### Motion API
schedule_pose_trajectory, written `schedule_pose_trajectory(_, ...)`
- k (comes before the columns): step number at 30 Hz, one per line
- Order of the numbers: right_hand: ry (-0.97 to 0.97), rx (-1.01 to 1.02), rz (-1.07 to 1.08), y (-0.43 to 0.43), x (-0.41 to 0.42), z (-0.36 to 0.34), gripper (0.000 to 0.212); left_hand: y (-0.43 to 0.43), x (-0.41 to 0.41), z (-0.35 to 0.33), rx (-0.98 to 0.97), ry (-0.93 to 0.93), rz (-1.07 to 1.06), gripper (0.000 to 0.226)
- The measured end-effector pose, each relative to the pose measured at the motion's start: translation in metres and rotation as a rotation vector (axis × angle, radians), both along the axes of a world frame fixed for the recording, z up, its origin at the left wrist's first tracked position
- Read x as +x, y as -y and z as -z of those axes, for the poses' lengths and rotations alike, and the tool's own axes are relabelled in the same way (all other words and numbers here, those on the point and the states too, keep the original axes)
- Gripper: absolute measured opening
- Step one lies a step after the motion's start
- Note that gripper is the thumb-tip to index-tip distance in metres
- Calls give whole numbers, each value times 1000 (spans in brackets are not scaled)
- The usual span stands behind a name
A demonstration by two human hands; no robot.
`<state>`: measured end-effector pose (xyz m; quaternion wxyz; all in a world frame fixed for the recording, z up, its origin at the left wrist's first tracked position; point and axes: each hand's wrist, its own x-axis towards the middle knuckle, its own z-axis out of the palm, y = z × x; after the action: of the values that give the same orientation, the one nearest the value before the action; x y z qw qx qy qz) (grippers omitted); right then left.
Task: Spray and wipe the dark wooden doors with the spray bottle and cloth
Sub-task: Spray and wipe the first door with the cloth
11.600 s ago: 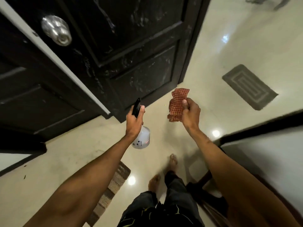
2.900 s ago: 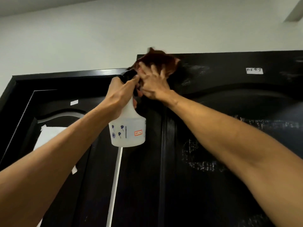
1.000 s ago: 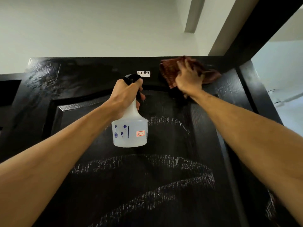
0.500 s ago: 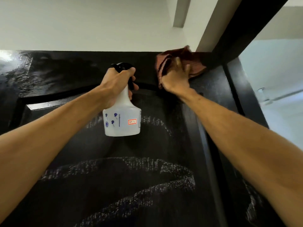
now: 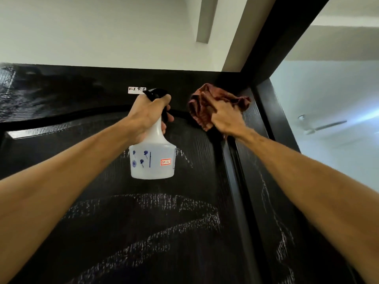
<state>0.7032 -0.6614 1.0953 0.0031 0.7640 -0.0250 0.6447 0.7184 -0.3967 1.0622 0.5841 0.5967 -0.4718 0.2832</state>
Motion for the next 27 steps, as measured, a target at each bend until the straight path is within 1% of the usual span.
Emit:
schedule_pose_trajectory(2,31,141,-5,17,-15,-2,55,6,-1,6,11,0,14,29)
schedule_pose_trajectory(3,35,200,4,22,-18,-3,56,9,-3,8,12,-3,22,29)
schedule_pose_trajectory(4,25,205,20,19,-18,-2,60,13,-6,9,8,-9,29,29)
schedule_pose_trajectory(6,-14,73,48,9,-12,4,66,21,-11,10,2,-18,34,30)
schedule_pose_trajectory(8,-71,-85,31,13,-11,2,63,32,-17,11,-12,-13,8,30)
schedule_pose_trajectory(9,-66,-109,25,17,-15,-5,58,33,-19,10,-17,-16,7,30)
schedule_pose_trajectory(11,-29,-69,-8,39,-22,-27,52,44,-20,11,-36,-18,-29,31)
schedule_pose_trajectory(13,-34,-37,11,62,-30,-53,52,58,-22,10,-55,-25,-64,31)
schedule_pose_trajectory(15,-39,-70,24,71,-31,-65,52,67,-23,8,-74,-35,-98,31)
schedule_pose_trajectory(17,-35,-133,-1,70,-29,-54,52,75,-24,8,-93,-35,-136,31)
schedule_pose_trajectory(20,-26,-297,6,74,-19,-9,52,84,-27,14,-99,-35,-174,30)
schedule_pose_trajectory(22,-46,-382,28,81,-20,-5,52,90,-28,21,-87,-44,-204,30)
schedule_pose_trajectory(23,-55,-381,30,84,-24,-18,51,92,-28,23,-79,-50,-222,30)
schedule_pose_trajectory(25,-45,-288,5,89,-31,-47,51,94,-28,26,-68,-66,-245,31)
schedule_pose_trajectory(27,-19,-194,-6,93,-35,-57,52,93,-28,27,-64,-71,-259,31)
